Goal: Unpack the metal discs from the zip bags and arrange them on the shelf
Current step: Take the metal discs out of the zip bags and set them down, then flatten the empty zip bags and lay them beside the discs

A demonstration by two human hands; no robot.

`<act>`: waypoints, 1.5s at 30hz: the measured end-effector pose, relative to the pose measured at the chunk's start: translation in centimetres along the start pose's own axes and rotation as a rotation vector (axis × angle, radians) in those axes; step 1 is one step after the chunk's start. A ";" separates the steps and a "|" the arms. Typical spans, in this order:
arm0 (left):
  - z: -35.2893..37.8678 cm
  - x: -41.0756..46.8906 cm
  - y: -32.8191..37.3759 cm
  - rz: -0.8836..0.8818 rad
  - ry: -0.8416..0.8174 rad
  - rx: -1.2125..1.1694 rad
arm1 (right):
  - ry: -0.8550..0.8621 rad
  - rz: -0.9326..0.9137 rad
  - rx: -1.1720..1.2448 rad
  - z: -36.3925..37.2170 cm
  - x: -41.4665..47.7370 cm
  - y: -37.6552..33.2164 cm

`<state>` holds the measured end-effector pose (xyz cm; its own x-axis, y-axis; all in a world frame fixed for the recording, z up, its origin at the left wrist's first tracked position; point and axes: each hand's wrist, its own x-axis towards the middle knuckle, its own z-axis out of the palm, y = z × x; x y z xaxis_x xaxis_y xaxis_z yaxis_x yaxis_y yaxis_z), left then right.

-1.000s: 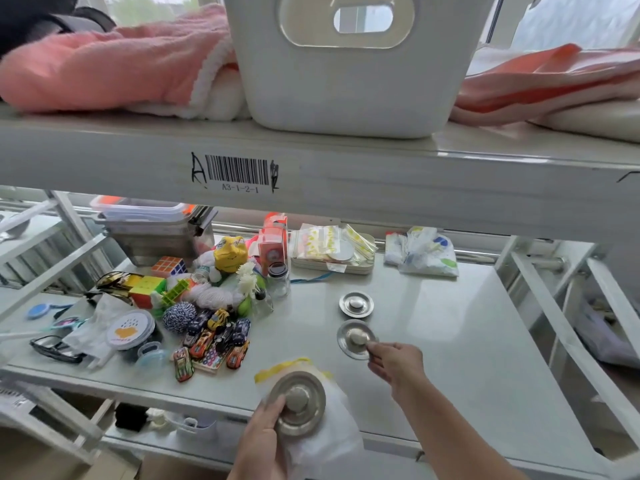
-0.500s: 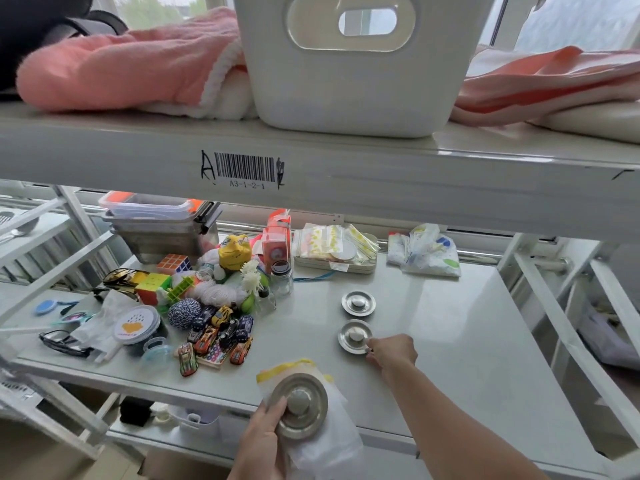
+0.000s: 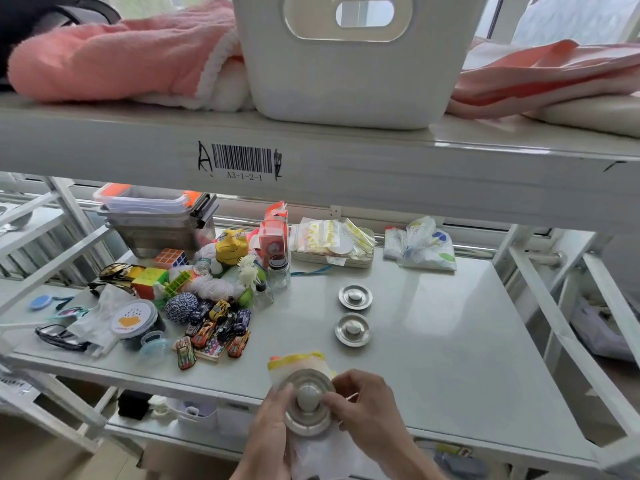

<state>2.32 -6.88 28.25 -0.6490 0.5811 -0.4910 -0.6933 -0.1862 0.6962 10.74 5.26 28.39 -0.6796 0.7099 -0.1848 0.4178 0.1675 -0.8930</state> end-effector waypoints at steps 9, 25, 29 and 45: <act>-0.6 1.4 -0.3 -0.241 0.168 -0.156 | 0.000 0.266 0.437 -1.7 0.8 1.8; -4.1 0.5 1.1 0.019 0.322 -0.106 | 0.300 0.409 -0.067 -1.5 5.9 5.1; -3.8 0.1 0.9 -0.003 0.315 -0.077 | 0.267 0.398 -0.126 -1.5 6.0 5.0; -0.1 -2.6 3.2 0.034 -0.053 0.177 | -0.046 0.277 0.462 -0.7 -4.0 0.1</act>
<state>1.77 -9.06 31.71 -0.6502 0.6189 -0.4407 -0.6027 -0.0670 0.7951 13.93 2.95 29.28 -0.6113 0.6524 -0.4479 0.2835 -0.3478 -0.8937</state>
